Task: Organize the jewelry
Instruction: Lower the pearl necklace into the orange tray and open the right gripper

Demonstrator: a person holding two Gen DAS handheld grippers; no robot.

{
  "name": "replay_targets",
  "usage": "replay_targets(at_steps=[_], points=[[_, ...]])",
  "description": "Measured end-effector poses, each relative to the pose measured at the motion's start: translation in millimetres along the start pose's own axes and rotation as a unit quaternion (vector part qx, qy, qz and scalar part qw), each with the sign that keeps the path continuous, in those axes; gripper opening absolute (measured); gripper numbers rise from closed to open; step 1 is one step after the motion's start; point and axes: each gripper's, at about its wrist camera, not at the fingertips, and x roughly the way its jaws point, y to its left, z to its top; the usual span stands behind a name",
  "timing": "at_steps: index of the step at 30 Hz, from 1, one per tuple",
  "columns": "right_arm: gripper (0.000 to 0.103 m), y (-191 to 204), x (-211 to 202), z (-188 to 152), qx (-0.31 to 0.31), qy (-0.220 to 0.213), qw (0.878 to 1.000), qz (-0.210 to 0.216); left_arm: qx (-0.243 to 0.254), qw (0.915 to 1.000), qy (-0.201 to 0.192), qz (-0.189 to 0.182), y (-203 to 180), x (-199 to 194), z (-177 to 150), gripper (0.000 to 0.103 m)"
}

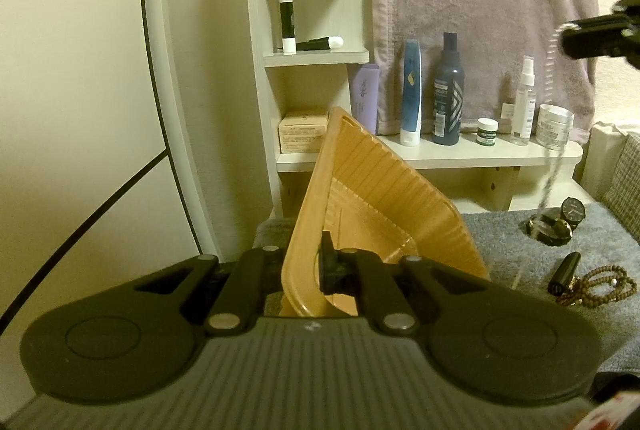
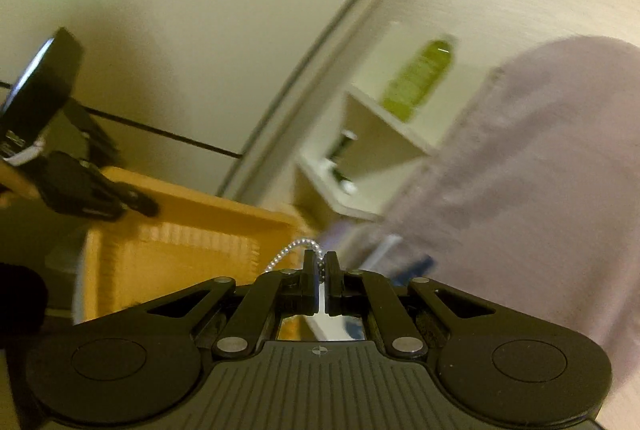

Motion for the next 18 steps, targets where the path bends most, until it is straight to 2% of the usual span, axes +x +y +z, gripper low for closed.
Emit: replay_targets(at_steps=[5,9,18], points=[[0.002,16.5,24.5,9.5,-0.038,0.0,0.999,0.038,-0.001,1.0,0.0,0.0,0.2,0.9,0.0,0.006],[0.002,27.0,48.9,9.9,-0.058,0.013,0.997,0.053,-0.003,1.0,0.0,-0.001,0.4,1.6,0.6,0.006],[0.002,29.9,83.9,6.0,-0.049,0.027,0.996,0.074,-0.006,1.0,-0.001,-0.002,0.6,1.7,0.1,0.006]])
